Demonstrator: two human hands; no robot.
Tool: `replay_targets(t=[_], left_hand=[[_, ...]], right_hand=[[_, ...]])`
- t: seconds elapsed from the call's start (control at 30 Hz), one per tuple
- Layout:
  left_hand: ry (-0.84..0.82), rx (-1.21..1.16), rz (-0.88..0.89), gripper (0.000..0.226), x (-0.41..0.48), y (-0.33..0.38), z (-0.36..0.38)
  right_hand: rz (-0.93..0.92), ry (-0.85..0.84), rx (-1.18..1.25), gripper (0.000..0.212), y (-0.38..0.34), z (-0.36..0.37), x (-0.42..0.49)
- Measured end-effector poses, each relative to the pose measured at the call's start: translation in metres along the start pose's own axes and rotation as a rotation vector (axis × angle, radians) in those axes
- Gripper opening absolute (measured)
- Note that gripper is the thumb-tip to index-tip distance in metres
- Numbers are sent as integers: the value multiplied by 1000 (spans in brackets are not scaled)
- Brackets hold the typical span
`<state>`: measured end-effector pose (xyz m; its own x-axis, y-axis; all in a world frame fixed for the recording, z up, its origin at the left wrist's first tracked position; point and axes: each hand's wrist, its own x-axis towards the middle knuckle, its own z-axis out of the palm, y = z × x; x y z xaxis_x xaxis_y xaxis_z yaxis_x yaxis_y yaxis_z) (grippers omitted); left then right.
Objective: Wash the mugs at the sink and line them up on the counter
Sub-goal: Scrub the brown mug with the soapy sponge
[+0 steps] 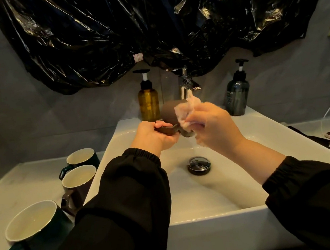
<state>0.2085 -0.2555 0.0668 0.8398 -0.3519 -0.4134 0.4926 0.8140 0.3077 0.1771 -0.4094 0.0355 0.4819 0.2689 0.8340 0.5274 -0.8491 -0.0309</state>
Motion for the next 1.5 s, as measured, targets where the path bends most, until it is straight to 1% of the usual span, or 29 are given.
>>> replay_targets(t=[0.07, 0.1, 0.13, 0.2, 0.27, 0.33, 0.37, 0.47, 0.53, 0.6, 0.67, 0.73, 0.83, 0.87, 0.93, 1.0, 1.03, 1.07, 1.1, 1.13, 1.2, 1.27, 1.37, 1.4, 1.43, 1.5], left_hand=[[-14, -20, 16, 30, -1, 5, -1], [-22, -25, 19, 30, -1, 7, -1], [-28, -29, 17, 30, -1, 8, -1], [-36, -35, 9, 29, -2, 9, -1], [-43, -38, 0, 27, -1, 9, -1], [-55, -34, -9, 28, -1, 8, 0], [-58, -27, -14, 29, -1, 7, 0], [-57, 1, -15, 29, -2, 4, 0], [-55, 11, -17, 28, -1, 3, 1], [-45, 10, -17, 26, 0, 2, 1], [-43, 4, -15, 25, 1, 2, 0], [-43, -6, -10, 26, 1, 2, -1], [-20, -26, 1, 27, 2, 4, -1], [-12, -31, 5, 27, 3, 5, -2], [12, -45, 10, 24, 4, 6, -3], [43, -52, 17, 19, 6, 6, -5], [54, -55, 20, 17, 7, 6, -6], [60, -53, 22, 16, 9, 7, -7], [61, -54, 19, 16, 10, 6, -7], [57, -49, 15, 16, 11, 5, -6], [42, -37, 18, 16, 11, 3, -5], [20, -37, 28, 18, 8, 5, -5], [-8, -33, 45, 18, 5, 10, -5], [-12, -32, 42, 18, 6, 10, -5], [-18, -34, 35, 19, 5, 9, -5], [-38, -27, 27, 21, 3, 6, -4]], right_hand=[[13, -188, -53, 11, -3, 5, -7], [53, -219, -77, 10, -2, 7, -8], [121, -189, -75, 8, 1, 7, -8], [356, -78, 10, 11, 6, 3, -4], [605, 35, 181, 14, 9, -3, 1], [787, 120, 371, 24, 10, -8, 5], [834, 152, 442, 23, 9, -9, 7], [878, 188, 496, 3, 5, -12, 13], [899, 177, 504, 3, 7, -13, 15], [977, 120, 582, 10, 13, -11, 14], [1075, 35, 718, 16, 17, -7, 12], [1124, -8, 728, 22, 20, 2, 10], [1226, 87, 650, 37, 23, 7, 13], [1269, 122, 659, 42, 22, 7, 15], [1334, 157, 757, 41, 23, 5, 21], [1320, 126, 834, 25, 19, 6, 25], [1261, 88, 776, 16, 15, 7, 27], [1172, 66, 662, 10, 10, 9, 27], [1072, 93, 558, 7, 5, 10, 25], [975, 137, 488, 10, -1, 10, 24], [809, 214, 444, 9, -10, 10, 20], [721, 175, 433, 5, -13, 11, 16], [700, 8, 379, 8, -10, 13, 8], [722, -2, 360, 8, -6, 13, 6], [757, 30, 344, 9, -2, 11, 7], [818, 145, 349, 13, 2, 7, 13]])
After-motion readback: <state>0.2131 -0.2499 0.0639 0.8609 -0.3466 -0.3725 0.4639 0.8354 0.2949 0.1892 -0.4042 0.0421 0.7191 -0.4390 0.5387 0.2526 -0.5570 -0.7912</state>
